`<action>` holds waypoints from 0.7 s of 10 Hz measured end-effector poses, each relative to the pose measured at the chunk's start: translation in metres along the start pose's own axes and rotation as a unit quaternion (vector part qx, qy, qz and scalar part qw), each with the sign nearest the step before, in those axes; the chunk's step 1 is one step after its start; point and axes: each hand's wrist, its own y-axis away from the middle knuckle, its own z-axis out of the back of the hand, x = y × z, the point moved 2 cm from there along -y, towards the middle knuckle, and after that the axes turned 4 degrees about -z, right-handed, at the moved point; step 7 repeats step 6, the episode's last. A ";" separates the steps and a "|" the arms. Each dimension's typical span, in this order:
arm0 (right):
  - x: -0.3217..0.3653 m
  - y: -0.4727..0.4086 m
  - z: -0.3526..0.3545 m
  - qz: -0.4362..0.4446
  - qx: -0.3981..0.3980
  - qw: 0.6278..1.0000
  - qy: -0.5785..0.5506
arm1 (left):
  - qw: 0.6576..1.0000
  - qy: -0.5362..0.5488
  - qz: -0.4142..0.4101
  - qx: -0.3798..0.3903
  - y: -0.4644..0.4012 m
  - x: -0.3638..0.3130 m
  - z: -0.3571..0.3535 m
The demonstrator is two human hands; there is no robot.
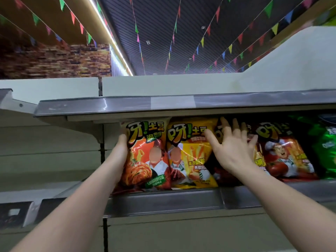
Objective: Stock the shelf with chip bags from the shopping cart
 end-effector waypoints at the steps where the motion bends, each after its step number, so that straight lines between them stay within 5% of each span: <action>1: -0.008 -0.002 0.001 -0.026 0.026 0.999 -0.028 | 1.000 0.008 -0.003 0.001 0.002 0.001 -0.007; 3: -0.011 -0.001 0.019 -0.003 0.038 0.998 -0.048 | 0.962 -0.211 -0.076 -0.153 0.021 -0.010 -0.012; 5: -0.039 0.007 0.046 0.024 0.066 0.993 -0.098 | 0.926 -0.263 -0.220 -0.155 0.065 -0.034 -0.036; 7: -0.061 0.014 0.063 0.041 0.071 0.992 -0.095 | 0.923 -0.253 -0.250 -0.144 0.087 -0.041 -0.053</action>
